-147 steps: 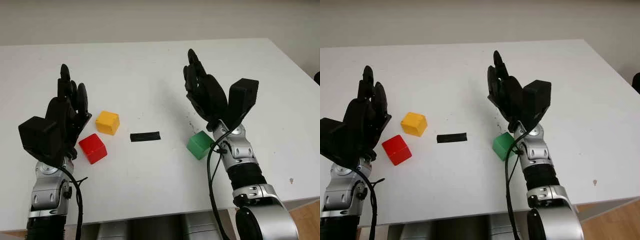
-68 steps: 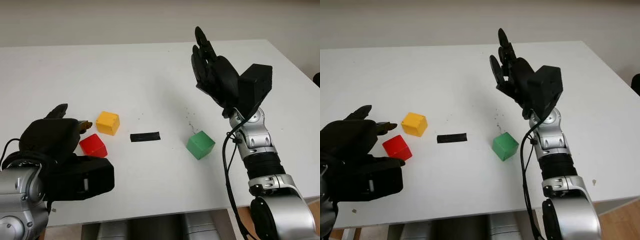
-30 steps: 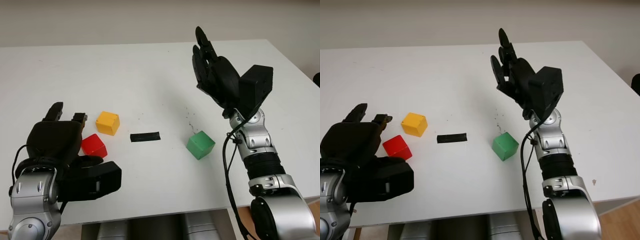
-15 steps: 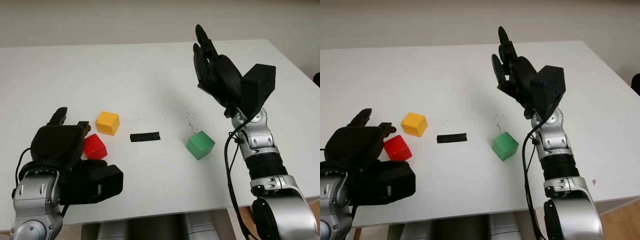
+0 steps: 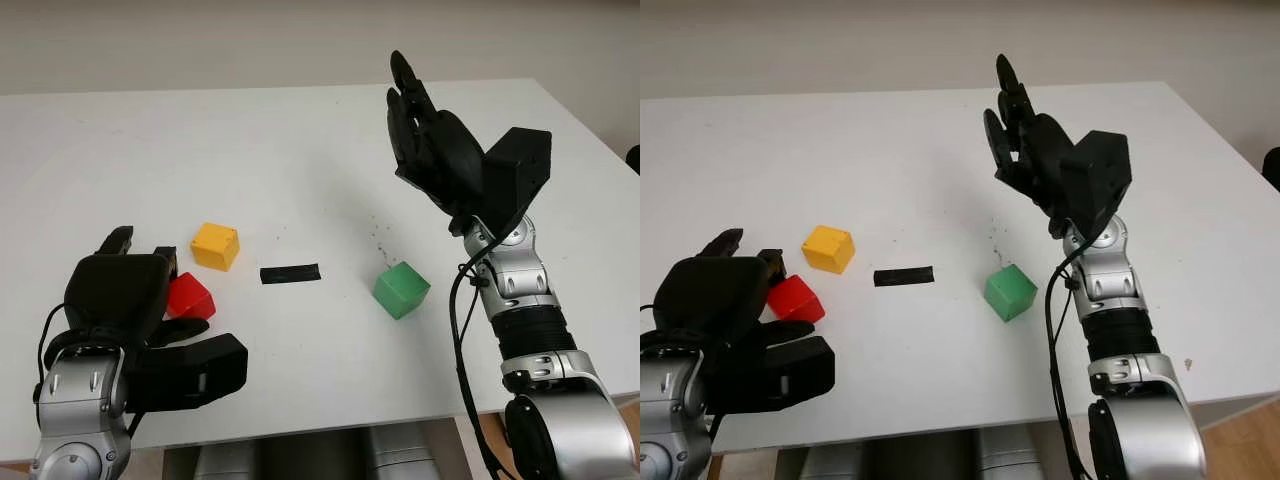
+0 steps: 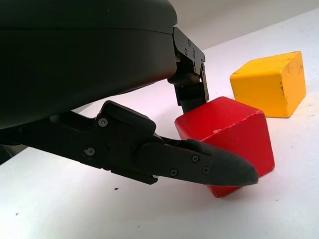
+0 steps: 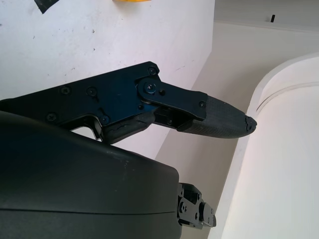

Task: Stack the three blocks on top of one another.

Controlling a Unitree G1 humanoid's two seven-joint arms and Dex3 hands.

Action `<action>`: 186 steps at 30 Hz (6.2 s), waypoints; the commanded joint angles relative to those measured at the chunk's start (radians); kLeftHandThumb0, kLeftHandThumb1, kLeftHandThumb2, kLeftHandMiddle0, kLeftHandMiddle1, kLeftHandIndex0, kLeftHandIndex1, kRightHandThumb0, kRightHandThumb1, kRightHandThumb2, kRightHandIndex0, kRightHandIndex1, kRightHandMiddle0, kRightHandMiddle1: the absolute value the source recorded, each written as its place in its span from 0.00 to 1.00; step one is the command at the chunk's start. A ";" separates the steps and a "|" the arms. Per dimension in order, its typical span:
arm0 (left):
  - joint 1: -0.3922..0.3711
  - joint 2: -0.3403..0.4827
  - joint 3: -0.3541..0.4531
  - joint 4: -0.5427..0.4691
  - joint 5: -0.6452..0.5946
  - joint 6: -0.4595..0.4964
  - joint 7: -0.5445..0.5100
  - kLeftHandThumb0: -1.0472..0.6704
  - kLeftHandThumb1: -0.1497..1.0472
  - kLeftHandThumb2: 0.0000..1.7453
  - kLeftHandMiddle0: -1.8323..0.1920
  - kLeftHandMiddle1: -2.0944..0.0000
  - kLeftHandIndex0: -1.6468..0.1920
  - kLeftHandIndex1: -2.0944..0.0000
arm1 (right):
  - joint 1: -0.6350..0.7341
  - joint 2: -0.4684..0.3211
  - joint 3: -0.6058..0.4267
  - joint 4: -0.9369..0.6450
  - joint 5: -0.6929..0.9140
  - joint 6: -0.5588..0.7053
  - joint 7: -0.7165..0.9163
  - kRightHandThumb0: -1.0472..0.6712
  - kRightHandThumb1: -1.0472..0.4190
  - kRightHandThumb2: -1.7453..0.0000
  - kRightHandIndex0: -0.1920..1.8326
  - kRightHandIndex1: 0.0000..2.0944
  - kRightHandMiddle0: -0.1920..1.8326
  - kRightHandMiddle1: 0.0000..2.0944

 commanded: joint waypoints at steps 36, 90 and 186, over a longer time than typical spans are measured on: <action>-0.145 0.157 0.136 -0.124 -0.724 -0.116 0.168 0.45 0.97 0.03 0.78 0.97 0.70 0.28 | 0.010 0.011 0.002 -0.041 0.012 0.019 -0.012 0.20 0.00 0.62 0.00 0.02 0.00 0.01; -0.419 0.117 -0.203 0.545 -0.999 -0.265 0.461 0.43 0.98 0.03 0.88 0.97 0.72 0.32 | 0.037 0.014 0.002 -0.079 0.023 0.055 -0.009 0.20 0.00 0.62 0.00 0.01 0.00 0.01; -0.878 0.581 -0.234 0.832 -0.968 -0.471 0.016 0.31 0.79 0.03 0.94 0.98 0.70 0.96 | 0.020 0.002 -0.001 -0.050 0.020 0.040 0.007 0.20 0.00 0.62 0.00 0.01 0.00 0.00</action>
